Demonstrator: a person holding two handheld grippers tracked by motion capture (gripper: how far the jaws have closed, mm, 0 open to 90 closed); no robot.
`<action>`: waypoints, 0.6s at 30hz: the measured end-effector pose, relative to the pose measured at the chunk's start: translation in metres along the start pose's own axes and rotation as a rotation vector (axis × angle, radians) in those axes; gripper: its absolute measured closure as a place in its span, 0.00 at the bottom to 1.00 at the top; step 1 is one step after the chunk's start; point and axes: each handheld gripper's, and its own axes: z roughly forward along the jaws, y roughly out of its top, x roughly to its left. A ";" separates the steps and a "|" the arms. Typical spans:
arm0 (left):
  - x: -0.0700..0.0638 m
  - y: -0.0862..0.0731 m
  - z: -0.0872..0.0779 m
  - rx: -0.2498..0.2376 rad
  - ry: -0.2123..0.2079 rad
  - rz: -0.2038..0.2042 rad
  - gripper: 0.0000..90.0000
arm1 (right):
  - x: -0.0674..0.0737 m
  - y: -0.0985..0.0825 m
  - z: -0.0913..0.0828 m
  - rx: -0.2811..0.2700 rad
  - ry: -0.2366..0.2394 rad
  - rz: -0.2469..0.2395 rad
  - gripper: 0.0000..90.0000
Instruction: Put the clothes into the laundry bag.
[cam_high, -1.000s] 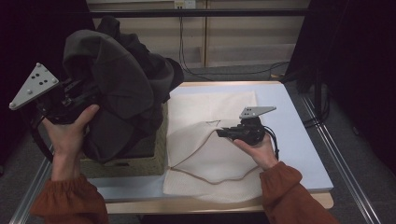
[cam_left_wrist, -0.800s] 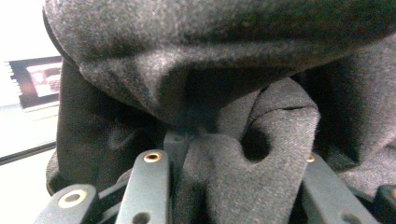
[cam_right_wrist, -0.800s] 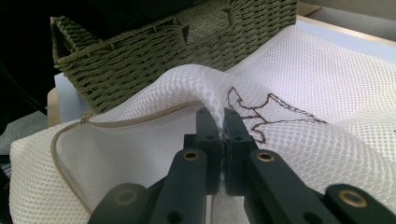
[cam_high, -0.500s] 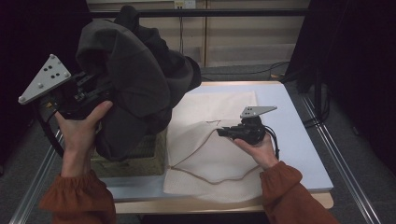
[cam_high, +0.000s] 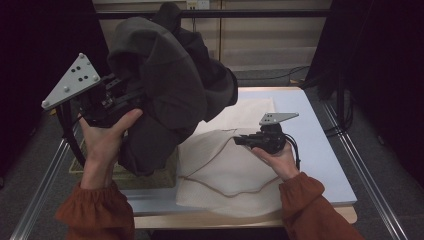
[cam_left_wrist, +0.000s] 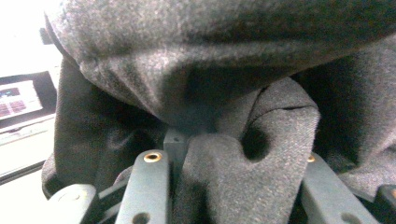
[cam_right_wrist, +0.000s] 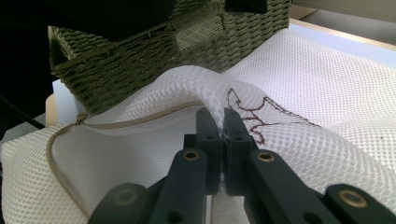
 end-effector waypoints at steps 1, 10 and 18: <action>-0.003 0.002 0.001 -0.001 -0.002 0.009 0.72 | 0.000 0.000 0.000 -0.003 -0.003 -0.001 0.98; -0.029 0.008 0.008 -0.020 -0.080 0.026 0.72 | -0.001 0.001 -0.006 -0.025 -0.007 0.003 0.98; -0.038 -0.004 0.025 -0.005 -0.142 -0.008 0.72 | -0.004 0.002 -0.010 -0.041 -0.013 0.010 0.98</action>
